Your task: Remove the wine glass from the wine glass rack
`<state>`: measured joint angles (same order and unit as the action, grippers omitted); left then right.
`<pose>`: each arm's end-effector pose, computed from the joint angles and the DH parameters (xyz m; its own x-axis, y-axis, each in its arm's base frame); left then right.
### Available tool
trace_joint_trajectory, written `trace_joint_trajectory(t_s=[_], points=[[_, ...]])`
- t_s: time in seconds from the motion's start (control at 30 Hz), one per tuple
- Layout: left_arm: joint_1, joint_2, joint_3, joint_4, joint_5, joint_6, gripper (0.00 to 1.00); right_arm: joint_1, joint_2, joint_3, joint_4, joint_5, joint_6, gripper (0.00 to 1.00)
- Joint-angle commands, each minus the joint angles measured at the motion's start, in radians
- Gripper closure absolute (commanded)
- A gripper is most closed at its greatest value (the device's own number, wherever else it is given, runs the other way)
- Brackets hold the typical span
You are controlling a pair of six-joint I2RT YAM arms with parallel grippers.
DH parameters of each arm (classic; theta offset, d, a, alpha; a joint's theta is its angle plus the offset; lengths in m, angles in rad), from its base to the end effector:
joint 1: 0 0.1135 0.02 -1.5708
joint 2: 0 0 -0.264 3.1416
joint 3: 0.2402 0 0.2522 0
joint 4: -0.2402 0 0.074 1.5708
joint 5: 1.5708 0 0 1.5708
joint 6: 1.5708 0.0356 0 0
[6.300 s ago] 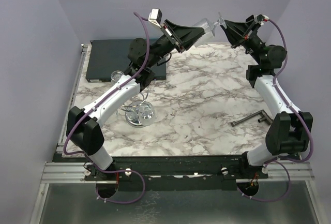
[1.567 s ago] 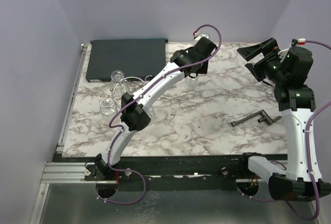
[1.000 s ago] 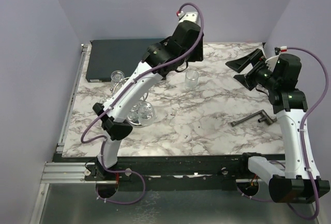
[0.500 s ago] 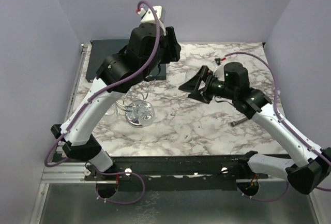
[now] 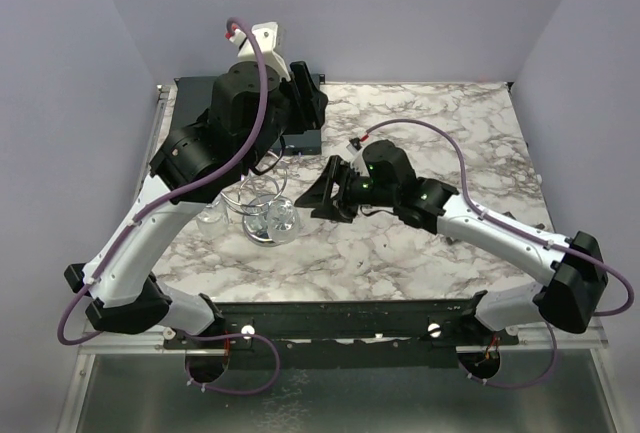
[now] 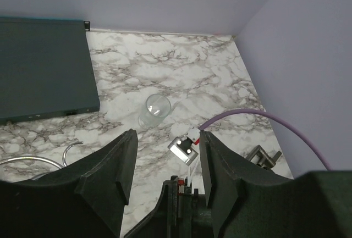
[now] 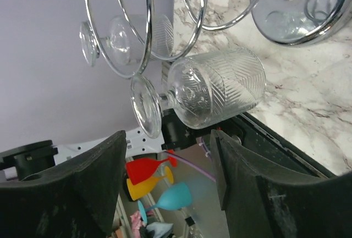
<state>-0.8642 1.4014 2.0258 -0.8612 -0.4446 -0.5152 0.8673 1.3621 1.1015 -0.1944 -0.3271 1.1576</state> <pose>0.1690 -0.1744 0.5407 -0.3371 -0.2902 -0.8956 0.2863 0.8747 -0.3912 0.1945 0.2470 0.3193 -0.9465 0.2249 -0.2314 -0.1046 0.4645 0.8794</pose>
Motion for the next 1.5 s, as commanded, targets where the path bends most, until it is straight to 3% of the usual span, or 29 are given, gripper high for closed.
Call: trace_joint_trajectory(t_s=[0.0, 0.53, 1.47], points=[[-0.004, -0.031, -0.021, 0.019, -0.030, -0.003, 0.45, 0.014, 0.019, -0.002, 0.095, 0.039, 0.051, 0.34], [-0.005, -0.033, -0.029, 0.030, -0.023, 0.001, 0.45, 0.051, 0.088, 0.034, 0.117, 0.026, 0.059, 0.53], [-0.004, -0.012, -0.021, 0.041, -0.008, -0.005, 0.45, 0.078, 0.094, 0.028, 0.147, 0.019, 0.100, 0.74]])
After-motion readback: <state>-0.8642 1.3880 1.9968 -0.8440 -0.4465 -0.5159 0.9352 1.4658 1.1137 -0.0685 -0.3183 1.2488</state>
